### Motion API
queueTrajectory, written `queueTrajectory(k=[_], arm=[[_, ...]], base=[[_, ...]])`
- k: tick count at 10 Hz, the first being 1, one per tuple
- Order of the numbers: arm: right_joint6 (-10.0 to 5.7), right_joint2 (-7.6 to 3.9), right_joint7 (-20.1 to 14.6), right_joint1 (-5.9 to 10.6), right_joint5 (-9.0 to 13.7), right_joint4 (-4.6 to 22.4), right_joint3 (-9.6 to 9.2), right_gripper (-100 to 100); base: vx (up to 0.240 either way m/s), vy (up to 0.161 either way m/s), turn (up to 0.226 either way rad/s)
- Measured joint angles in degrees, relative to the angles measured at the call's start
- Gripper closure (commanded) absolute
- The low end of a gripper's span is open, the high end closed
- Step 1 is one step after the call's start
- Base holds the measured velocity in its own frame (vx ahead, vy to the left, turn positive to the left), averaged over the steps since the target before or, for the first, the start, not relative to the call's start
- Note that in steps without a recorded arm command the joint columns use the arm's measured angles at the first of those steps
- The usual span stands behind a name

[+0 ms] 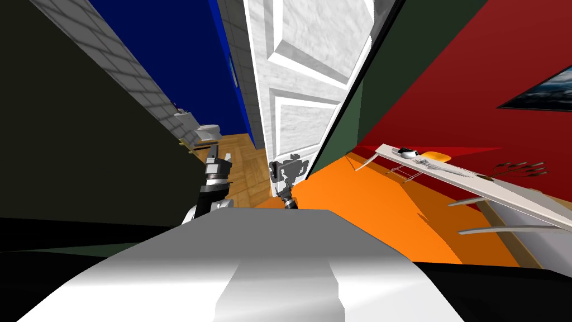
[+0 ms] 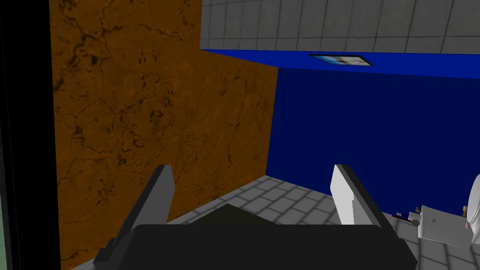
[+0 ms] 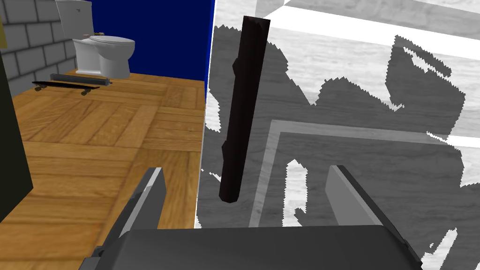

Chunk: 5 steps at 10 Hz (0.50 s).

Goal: Push the door open

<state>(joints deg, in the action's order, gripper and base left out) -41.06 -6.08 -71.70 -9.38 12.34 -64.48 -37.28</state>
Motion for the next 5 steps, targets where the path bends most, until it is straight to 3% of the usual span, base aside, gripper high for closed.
queueTrajectory(k=[5], arm=[[-0.91, 0.16, -5.52, 2.05, 0.59, 4.76, -3.01, -100]], base=[[0.099, -0.037, 0.007]])
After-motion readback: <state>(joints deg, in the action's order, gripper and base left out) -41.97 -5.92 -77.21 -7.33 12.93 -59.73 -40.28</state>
